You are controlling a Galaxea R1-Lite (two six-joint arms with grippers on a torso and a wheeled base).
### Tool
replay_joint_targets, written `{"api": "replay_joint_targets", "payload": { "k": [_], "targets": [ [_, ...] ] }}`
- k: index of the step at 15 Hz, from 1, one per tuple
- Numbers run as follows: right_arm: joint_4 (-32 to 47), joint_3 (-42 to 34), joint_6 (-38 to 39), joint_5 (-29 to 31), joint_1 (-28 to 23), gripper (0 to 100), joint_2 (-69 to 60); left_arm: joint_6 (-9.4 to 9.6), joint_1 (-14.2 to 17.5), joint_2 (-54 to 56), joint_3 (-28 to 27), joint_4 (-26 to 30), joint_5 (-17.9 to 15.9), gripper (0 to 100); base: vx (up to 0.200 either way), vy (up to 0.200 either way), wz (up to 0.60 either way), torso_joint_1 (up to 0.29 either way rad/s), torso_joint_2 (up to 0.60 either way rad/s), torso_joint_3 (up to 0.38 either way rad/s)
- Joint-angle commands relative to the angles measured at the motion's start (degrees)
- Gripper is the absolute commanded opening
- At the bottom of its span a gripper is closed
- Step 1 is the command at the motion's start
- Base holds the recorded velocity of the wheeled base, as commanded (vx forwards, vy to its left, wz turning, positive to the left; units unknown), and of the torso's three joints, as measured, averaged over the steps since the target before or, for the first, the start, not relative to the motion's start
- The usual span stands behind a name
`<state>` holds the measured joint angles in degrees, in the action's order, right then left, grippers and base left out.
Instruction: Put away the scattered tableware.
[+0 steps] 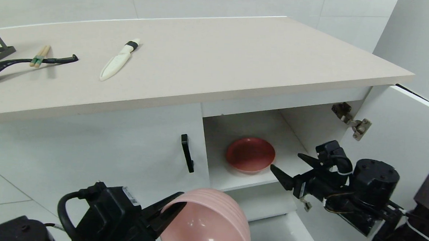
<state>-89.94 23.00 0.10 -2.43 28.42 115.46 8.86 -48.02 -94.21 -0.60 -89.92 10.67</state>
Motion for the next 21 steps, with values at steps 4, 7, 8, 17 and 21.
{"api": "replay_joint_targets", "payload": {
  "k": [4,7,8,17,21],
  "targets": [
    [-0.1,-10.3,-0.6,0.0,0.7,100,-12.5,0.81,-2.2,-5.7,-4.1,-0.1,0.1,0,0.000,0.000,0.00,0.000,0.00,0.000],
    [-0.1,-12.4,-1.9,0.0,0.1,100,-16.0,4.58,-3.0,-9.5,-9.2,-0.1,0.2,0,0.000,0.000,0.00,0.000,0.00,0.000],
    [-0.1,-12.9,-5.6,0.1,-1.6,100,-16.2,5.02,-3.0,-10.7,-11.0,-0.1,0.3,0,0.000,0.000,0.00,0.000,0.00,0.000],
    [-0.1,-14.9,-9.8,0.0,-3.2,100,-17.5,5.46,-8.1,-20.8,-22.2,-0.1,9.8,0,0.000,0.000,0.00,0.000,0.00,0.000],
    [-0.1,-14.7,-9.8,0.0,-4.0,100,-18.3,10.39,-8.1,-26.1,-27.1,-0.1,10.0,0,0.000,0.000,0.00,0.000,0.00,0.000]
  ]
}}
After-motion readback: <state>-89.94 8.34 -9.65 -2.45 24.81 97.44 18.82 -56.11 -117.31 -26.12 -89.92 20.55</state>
